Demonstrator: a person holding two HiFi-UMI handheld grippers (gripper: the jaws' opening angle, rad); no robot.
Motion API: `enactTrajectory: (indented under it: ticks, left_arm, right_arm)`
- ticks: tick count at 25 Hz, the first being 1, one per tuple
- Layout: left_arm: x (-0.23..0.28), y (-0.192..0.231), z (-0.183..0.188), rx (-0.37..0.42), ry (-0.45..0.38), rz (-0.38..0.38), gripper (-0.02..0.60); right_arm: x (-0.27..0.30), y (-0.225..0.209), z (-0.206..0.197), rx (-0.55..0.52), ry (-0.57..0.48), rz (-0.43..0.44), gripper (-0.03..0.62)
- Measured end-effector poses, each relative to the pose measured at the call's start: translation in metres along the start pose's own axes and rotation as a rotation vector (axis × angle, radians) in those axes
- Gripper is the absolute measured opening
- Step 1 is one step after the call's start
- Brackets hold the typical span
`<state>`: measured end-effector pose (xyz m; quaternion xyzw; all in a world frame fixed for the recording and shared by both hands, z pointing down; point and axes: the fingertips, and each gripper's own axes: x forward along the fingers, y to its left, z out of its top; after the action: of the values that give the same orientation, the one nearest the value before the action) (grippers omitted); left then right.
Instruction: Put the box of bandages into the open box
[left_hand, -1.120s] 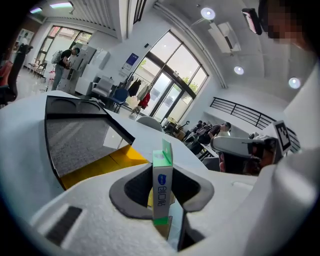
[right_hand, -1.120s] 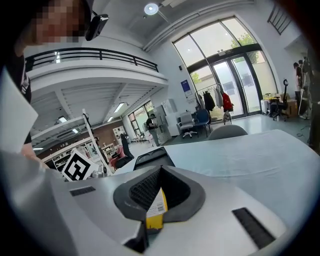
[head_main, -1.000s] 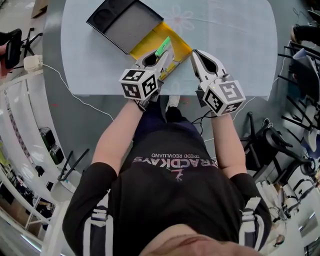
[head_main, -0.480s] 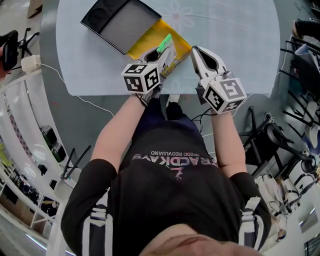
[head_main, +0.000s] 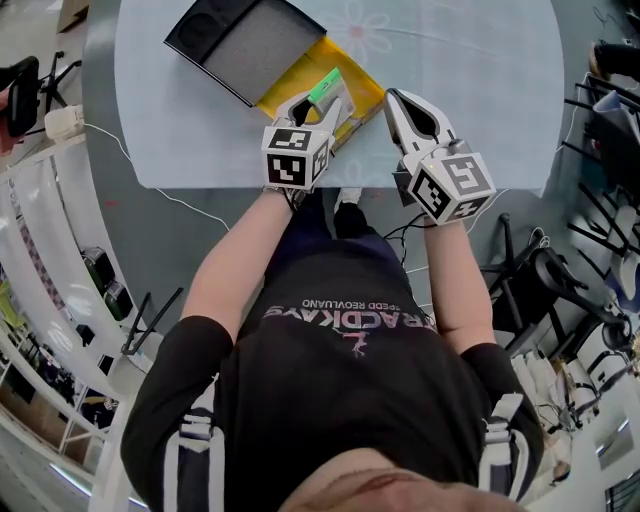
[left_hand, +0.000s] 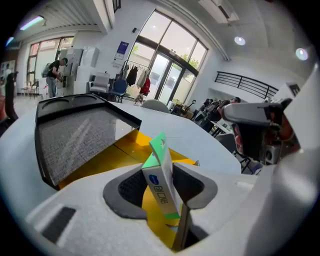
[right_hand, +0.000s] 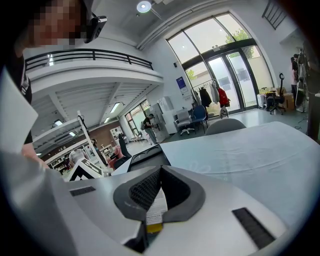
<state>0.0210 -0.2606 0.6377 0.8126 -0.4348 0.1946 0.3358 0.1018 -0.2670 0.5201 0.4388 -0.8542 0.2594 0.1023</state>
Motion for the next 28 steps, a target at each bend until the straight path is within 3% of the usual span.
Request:
enactTrajectory:
  ticks: [12, 28]
  left_arm:
    - [-0.002, 0.02, -0.018, 0.114, 0.085, 0.16, 0.278]
    - [-0.013, 0.044, -0.027, 0.082, 0.078, 0.249, 0.314]
  right_arm:
    - [-0.008, 0.0, -0.003, 0.012, -0.006, -0.003, 0.011]
    - [-0.016, 0.007, -0.006, 0.021, -0.013, 0.008, 0.011]
